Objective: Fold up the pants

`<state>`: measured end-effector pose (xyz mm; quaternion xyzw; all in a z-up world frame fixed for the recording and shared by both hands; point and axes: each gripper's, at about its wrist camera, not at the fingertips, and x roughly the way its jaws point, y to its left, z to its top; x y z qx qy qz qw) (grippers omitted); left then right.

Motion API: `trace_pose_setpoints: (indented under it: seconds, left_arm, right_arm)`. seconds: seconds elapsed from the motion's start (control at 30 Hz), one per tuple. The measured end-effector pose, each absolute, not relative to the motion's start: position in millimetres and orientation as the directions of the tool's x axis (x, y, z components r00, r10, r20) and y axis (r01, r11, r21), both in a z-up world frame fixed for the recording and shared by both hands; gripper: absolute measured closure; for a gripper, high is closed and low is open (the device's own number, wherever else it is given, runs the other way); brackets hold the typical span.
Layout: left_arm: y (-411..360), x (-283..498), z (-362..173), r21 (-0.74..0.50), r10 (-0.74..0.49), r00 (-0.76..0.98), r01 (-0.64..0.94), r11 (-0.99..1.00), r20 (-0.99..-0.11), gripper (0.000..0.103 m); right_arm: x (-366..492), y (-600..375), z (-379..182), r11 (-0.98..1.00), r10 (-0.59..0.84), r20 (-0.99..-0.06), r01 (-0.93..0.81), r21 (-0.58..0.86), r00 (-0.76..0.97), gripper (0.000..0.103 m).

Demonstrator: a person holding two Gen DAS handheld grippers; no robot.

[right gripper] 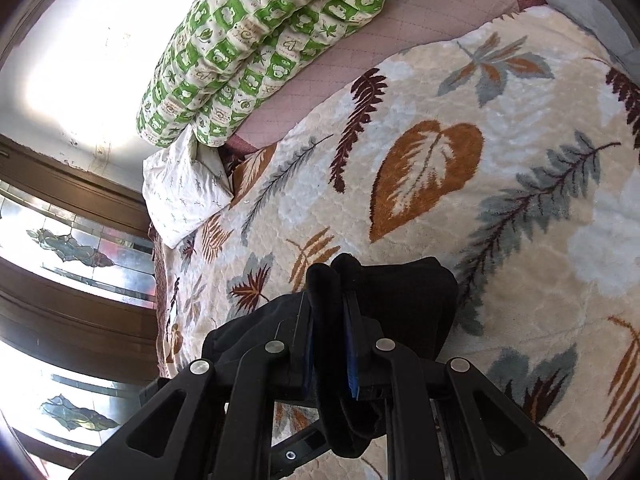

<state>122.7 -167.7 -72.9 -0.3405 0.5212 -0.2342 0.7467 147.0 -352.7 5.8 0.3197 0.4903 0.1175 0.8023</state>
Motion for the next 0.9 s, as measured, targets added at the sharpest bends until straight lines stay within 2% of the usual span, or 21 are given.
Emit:
trace_pose_setpoints:
  seconds: [0.13, 0.23, 0.33, 0.4, 0.5, 0.6, 0.7, 0.9]
  left_arm:
    - [-192.7, 109.2, -67.2, -0.510, -0.538, 0.408, 0.185, 0.840, -0.738, 0.047]
    - [-204.7, 104.0, -55.8, -0.347, -0.435, 0.516, 0.262, 0.900, -0.738, 0.047]
    - [-214.6, 105.8, -42.5, -0.192, -0.341, 0.640, 0.293, 0.937, -0.688, 0.046]
    - [-216.6, 112.2, -40.2, -0.175, -0.339, 0.662, 0.304, 0.937, -0.669, 0.046]
    - [-223.0, 127.1, -43.9, -0.192, -0.377, 0.621, 0.346, 0.918, -0.687, 0.046]
    - [-216.3, 127.0, -42.1, -0.281, -0.473, 0.575, 0.394, 0.875, -0.668, 0.046]
    - [-208.5, 125.6, -41.2, -0.345, -0.554, 0.533, 0.445, 0.826, -0.639, 0.041]
    - [-214.9, 138.2, -43.3, -0.304, -0.543, 0.509, 0.479, 0.823, -0.669, 0.041]
  right_arm:
    - [148.1, -361.7, 10.6, 0.758, 0.518, -0.699, 0.114, 0.643, 0.493, 0.090]
    - [149.8, -365.9, 11.0, 0.741, 0.536, -0.682, 0.109, 0.663, 0.498, 0.090]
    - [151.0, -367.5, 8.6, 0.726, 0.550, -0.670, 0.111, 0.678, 0.498, 0.090]
    - [151.4, -367.4, 6.9, 0.716, 0.560, -0.663, 0.111, 0.689, 0.498, 0.090]
    - [152.2, -367.1, 6.4, 0.710, 0.568, -0.655, 0.107, 0.696, 0.499, 0.090]
    - [152.4, -367.1, 5.9, 0.707, 0.570, -0.653, 0.107, 0.699, 0.499, 0.090]
    - [153.4, -366.3, 6.5, 0.701, 0.578, -0.646, 0.101, 0.705, 0.499, 0.089]
    - [154.7, -364.6, 7.4, 0.697, 0.590, -0.638, 0.086, 0.711, 0.494, 0.087]
